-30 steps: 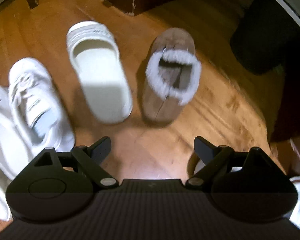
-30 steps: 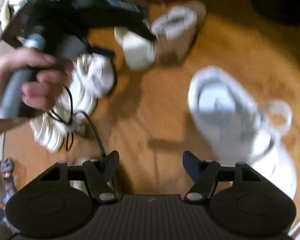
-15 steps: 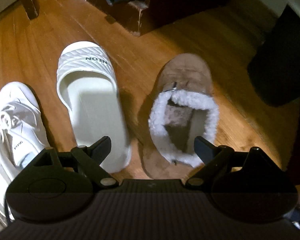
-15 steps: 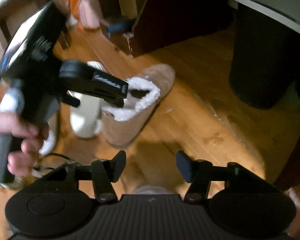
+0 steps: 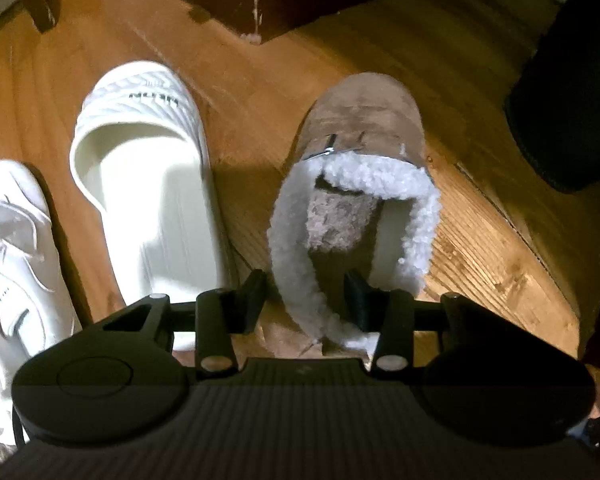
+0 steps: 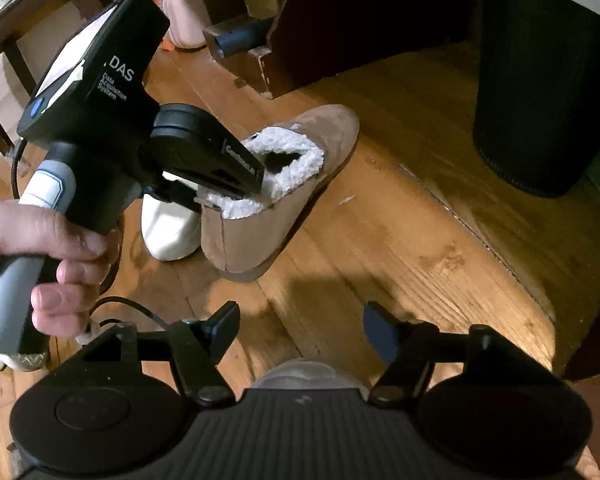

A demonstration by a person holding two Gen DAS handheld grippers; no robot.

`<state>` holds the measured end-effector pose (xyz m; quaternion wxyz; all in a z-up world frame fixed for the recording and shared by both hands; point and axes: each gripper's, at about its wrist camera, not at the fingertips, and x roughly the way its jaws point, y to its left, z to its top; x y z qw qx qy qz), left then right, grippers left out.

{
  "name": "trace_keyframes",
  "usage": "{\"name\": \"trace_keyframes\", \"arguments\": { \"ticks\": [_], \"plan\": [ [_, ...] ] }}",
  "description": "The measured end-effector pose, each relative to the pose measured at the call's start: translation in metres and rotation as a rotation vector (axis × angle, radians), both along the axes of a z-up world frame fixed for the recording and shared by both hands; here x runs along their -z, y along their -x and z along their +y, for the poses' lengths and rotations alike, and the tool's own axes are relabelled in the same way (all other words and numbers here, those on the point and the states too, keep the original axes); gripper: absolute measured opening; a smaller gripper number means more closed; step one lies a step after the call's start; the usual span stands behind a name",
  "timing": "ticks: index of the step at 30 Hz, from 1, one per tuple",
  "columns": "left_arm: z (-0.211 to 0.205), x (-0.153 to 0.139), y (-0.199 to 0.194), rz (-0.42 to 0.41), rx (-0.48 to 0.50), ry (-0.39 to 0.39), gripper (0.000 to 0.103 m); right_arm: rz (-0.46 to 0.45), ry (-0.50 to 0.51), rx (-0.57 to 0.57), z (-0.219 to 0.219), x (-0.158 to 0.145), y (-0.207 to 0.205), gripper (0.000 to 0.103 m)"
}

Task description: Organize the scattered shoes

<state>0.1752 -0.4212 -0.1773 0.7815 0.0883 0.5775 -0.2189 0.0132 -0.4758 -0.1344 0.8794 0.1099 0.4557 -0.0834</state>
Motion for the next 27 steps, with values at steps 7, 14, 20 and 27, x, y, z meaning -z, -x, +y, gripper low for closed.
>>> {"name": "trace_keyframes", "arguments": {
  "ticks": [7,14,20,27],
  "plan": [
    [-0.002,-0.005,0.018,-0.112,0.031,-0.057,0.015,-0.019,-0.084,0.006,-0.005,-0.001,-0.002,0.074],
    [0.015,-0.016,0.029,-0.094,0.028,-0.056,0.011,-0.015,-0.179,0.044,-0.009,-0.009,0.006,0.076],
    [0.059,-0.026,0.033,0.087,-0.078,0.031,0.012,-0.005,-0.247,0.064,-0.010,-0.016,0.024,0.080],
    [0.100,-0.055,0.070,0.079,-0.038,0.021,0.013,0.046,-0.293,0.004,0.015,-0.024,0.037,0.080]
  ]
}}
